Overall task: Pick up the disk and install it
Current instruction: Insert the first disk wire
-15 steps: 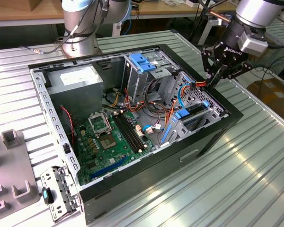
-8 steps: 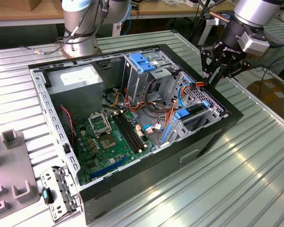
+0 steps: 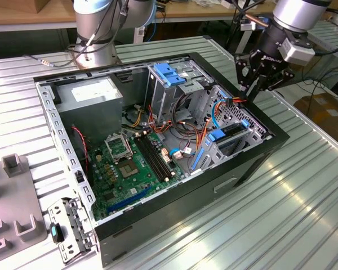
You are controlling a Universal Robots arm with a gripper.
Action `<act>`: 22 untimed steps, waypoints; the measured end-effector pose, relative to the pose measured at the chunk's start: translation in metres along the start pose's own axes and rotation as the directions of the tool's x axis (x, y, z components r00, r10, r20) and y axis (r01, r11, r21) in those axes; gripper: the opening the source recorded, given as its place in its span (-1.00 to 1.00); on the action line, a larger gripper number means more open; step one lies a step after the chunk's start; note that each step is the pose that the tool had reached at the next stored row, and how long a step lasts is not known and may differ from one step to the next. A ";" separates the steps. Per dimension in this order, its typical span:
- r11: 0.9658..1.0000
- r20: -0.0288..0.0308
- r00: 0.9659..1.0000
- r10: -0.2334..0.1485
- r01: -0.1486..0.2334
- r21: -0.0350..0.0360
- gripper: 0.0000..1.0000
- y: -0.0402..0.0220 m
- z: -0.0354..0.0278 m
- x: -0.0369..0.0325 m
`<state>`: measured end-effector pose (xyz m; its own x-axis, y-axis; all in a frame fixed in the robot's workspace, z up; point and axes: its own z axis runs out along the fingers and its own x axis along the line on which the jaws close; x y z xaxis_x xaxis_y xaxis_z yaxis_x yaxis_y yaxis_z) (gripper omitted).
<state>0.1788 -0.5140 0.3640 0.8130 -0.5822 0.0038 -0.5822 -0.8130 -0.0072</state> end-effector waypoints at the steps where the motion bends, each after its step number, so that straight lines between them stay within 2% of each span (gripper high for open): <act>1: 1.000 0.000 1.000 -0.002 0.002 0.000 -0.37 -0.0003 0.0002 0.0004; 8: 0.998 -0.007 0.998 -0.066 0.066 0.005 -0.37 0.0011 0.0010 0.0016; 22: 0.997 -0.007 0.997 -0.075 0.075 0.005 -0.40 0.0012 -0.0001 0.0016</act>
<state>0.1794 -0.5159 0.3641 0.8543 -0.5196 0.0115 -0.5195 -0.8544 -0.0119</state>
